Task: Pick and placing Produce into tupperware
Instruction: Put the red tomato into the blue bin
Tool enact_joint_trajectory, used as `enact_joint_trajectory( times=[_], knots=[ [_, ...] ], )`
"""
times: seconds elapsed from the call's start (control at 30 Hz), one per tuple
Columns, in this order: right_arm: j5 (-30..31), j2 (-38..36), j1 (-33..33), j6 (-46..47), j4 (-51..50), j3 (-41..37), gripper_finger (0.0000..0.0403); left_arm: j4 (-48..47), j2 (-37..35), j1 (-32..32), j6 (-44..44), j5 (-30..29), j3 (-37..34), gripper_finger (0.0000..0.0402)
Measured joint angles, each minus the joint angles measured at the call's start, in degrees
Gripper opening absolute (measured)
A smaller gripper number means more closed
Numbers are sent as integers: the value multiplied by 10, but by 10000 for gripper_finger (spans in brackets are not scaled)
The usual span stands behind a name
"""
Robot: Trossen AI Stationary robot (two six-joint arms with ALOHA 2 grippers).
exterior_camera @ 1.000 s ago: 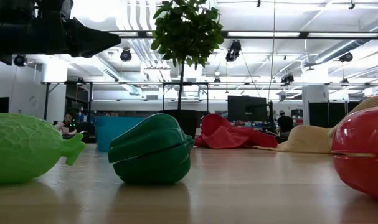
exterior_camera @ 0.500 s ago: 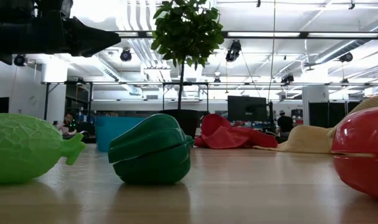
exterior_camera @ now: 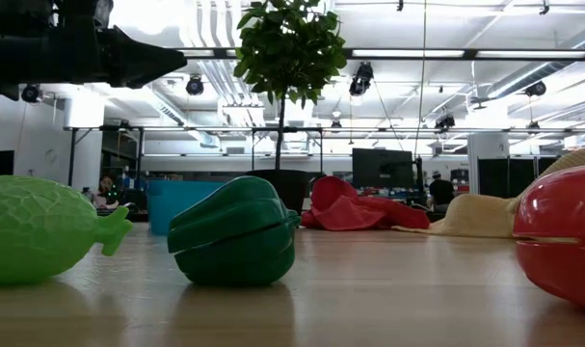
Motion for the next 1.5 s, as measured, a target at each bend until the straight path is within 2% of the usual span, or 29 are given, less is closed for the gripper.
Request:
enact_joint_trajectory(
  times=[0.37, 0.57, 0.73, 1.5],
  knots=[
    [-10, 120, 8, 196, -185, 89, 326, 3, 1, 0, -1, 2, 0, 173],
    [-57, 154, 17, 245, -232, 124, 325, 2, 0, 0, -1, 2, 0, 173],
    [-61, 167, 27, 300, -254, 125, 325, 1, 2, 0, -17, 2, 0, 173],
    [-60, 272, 39, 299, -230, 127, 325, 2, 3, 0, -30, 3, 0, 173]
  ],
)
